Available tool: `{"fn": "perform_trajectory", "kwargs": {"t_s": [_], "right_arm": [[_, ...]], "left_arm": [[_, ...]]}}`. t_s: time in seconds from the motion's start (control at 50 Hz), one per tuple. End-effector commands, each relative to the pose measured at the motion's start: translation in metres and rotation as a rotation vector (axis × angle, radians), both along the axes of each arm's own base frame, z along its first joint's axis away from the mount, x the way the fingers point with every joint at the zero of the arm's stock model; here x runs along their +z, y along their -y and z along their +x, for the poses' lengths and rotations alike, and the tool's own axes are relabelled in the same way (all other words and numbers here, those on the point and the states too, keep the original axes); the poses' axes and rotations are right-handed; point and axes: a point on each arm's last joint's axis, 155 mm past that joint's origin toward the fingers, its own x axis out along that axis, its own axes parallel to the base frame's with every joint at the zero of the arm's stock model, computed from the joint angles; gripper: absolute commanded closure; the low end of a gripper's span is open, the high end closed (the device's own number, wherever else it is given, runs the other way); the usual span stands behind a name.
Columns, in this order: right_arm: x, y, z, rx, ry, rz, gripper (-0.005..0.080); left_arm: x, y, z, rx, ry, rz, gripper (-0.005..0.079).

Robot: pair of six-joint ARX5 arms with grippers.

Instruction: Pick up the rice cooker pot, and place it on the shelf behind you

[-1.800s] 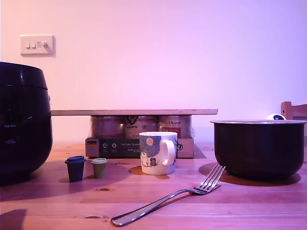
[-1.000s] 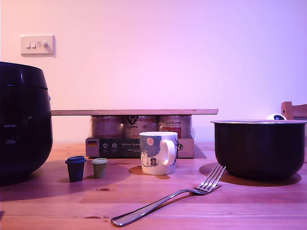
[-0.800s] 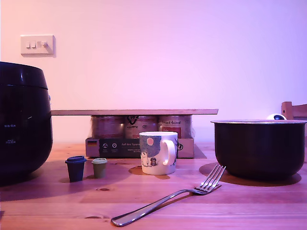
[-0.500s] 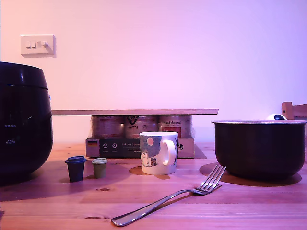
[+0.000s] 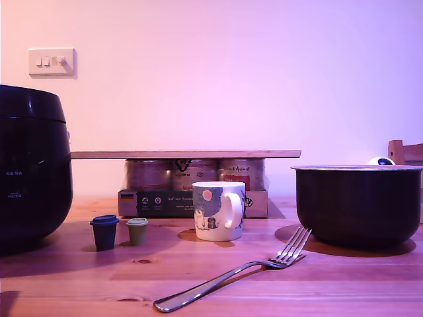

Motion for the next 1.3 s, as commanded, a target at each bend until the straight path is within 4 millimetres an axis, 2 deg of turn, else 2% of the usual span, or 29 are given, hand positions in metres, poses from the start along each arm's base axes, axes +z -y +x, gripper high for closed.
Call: {"fn": "perform_trajectory", "kwargs": {"t_s": [0.0, 0.4, 0.7, 0.94, 1.16, 1.28], "right_arm": [[-0.004, -0.003, 0.002, 0.014, -0.014, -0.007, 0.0765], [-0.035, -0.024, 0.005, 0.145, -0.195, -0.011, 0.0765], [-0.015, -0.023, 0.017, 0.142, -0.324, -0.158, 0.0765], [-0.032, -0.026, 0.053, 0.2, -0.539, -0.323, 0.0765], [-0.034, -0.039, 0.091, 0.256, -0.562, -0.551, 0.0765], [-0.051, -0.043, 0.108, 0.28, -0.59, -0.735, 0.0764]], "left_arm": [[-0.018, 0.01, -0.002, -0.044, -0.042, -0.011, 0.0761], [-0.01, 0.054, -0.013, -0.23, -0.037, -0.099, 0.0761], [0.008, 0.077, -0.022, -0.351, 0.021, -0.129, 0.0761], [0.014, 0.086, -0.026, -0.394, 0.038, -0.14, 0.0761], [0.015, 0.095, -0.031, -0.435, 0.028, -0.166, 0.0761], [0.015, 0.097, -0.032, -0.444, 0.027, -0.167, 0.0761]]}}
